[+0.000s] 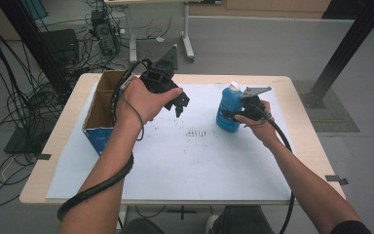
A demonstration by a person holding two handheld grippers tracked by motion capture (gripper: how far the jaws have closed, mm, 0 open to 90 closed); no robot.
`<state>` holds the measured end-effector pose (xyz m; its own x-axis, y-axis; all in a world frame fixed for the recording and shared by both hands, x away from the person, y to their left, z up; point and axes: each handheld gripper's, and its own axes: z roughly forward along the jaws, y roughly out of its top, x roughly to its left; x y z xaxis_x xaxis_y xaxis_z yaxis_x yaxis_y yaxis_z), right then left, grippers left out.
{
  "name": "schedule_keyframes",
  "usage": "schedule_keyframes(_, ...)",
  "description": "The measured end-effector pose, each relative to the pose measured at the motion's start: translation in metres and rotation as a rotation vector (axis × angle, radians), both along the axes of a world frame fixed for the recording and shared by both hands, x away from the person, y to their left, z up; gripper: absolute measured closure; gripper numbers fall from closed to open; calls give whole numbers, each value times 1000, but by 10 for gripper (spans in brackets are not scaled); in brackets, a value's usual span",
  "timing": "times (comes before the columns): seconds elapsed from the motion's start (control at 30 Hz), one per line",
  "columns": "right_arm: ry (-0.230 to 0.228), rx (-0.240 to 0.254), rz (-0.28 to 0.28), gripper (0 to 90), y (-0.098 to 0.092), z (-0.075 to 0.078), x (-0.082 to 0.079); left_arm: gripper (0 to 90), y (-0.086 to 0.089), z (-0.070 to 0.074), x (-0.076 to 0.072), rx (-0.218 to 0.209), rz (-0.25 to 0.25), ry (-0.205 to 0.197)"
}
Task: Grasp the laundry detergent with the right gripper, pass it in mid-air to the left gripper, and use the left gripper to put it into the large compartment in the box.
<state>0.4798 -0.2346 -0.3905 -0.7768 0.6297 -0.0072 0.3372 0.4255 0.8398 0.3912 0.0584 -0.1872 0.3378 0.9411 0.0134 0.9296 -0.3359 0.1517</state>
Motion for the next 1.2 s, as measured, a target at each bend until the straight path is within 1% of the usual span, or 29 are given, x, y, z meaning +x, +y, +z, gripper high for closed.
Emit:
schedule_keyframes(0.1, 6, 3, 1, 443, -1, 0, 1, 52, 1, 0, 0, -3, -2, -1)
schedule_keyframes(0.2, 32, 8, -1, 444, -2, 2, 3, 52, 2, -1, 0, 0, -9, 5)
schedule_keyframes(0.23, 39, 1, -2, 444, -3, 4, 3, 52, 1, -1, 0, -2, -16, 3)
schedule_keyframes(0.33, 40, -3, -2, 444, -3, 6, 3, 52, 1, 0, 0, -4, -22, -2)
schedule_keyframes(0.37, 41, 4, -3, 444, -4, 7, 3, 52, 0, 1, 1, -1, -28, 0)
schedule_keyframes(0.4, 45, 13, -4, 444, -4, 10, 3, 52, -1, 2, 1, -10, -40, -9)
schedule_keyframes(0.43, 45, 13, -4, 444, -4, 10, 3, 51, -1, 2, 1, -10, -40, -9)
schedule_keyframes(0.47, 49, 11, -2, 443, -4, 14, 3, 52, -3, 3, 0, -19, -57, -6)
schedule_keyframes(0.53, 50, 6, 2, 443, -4, 17, 3, 51, -4, 5, 0, -20, -64, -7)
schedule_keyframes(0.57, 53, 2, 4, 443, -4, 21, 3, 51, -4, 6, 0, -17, -74, -6)
schedule_keyframes(0.6, 57, 5, 7, 442, -4, 26, 3, 52, -6, 9, 0, -23, -84, -9)
schedule_keyframes(0.63, 57, 5, 7, 442, -4, 26, 3, 51, -6, 9, 0, -23, -84, -9)
schedule_keyframes(0.67, 59, 9, 10, 442, -4, 32, 3, 51, -7, 12, -1, -32, -99, -15)
schedule_keyframes(0.7, 60, 11, 15, 442, -3, 35, 3, 51, -8, 14, -1, -40, -114, -12)
schedule_keyframes(0.73, 60, 11, 15, 442, -3, 35, 3, 51, -8, 14, -1, -40, -114, -12)
schedule_keyframes(0.77, 63, 7, 21, 442, -1, 43, 2, 51, -9, 15, -1, -39, -119, -15)
schedule_keyframes(0.8, 63, 5, 25, 442, 0, 45, 1, 51, -10, 18, -1, -27, -143, -22)
schedule_keyframes(0.83, 63, 5, 33, 441, 1, 49, 1, 51, -10, 20, -1, -25, -151, -16)
schedule_keyframes(0.87, 64, 5, 42, 440, 3, 52, 1, 51, -10, 22, -1, -15, -166, -18)
schedule_keyframes(0.9, 64, 5, 42, 440, 3, 52, 1, 51, -10, 22, -1, -15, -166, -18)
schedule_keyframes(0.93, 66, 6, 63, 440, 7, 59, -1, 51, -9, 27, -1, -15, -187, -15)
schedule_keyframes(0.97, 66, 6, 63, 440, 7, 59, -1, 51, -9, 27, -1, -15, -187, -15)
schedule_keyframes(1.0, 68, 5, 76, 440, 9, 63, -2, 51, -9, 29, -1, -13, -198, -24)
schedule_keyframes(1.03, 66, 1, 93, 439, 13, 69, -3, 51, -7, 33, -1, -10, -221, -29)
schedule_keyframes(1.07, 66, 1, 93, 439, 13, 69, -3, 51, -7, 33, -1, -10, -221, -29)
schedule_keyframes(1.1, 62, -4, 112, 439, 18, 74, -5, 51, -6, 36, -2, 0, -237, -39)
schedule_keyframes(1.13, 62, -4, 112, 439, 18, 74, -5, 51, -6, 36, -2, 0, -237, -39)
schedule_keyframes(1.17, 69, -7, 130, 439, 23, 79, -6, 51, -4, 39, -2, 5, -258, -46)
schedule_keyframes(1.2, 70, -13, 141, 439, 26, 80, -7, 51, -2, 41, -3, 0, -277, -50)
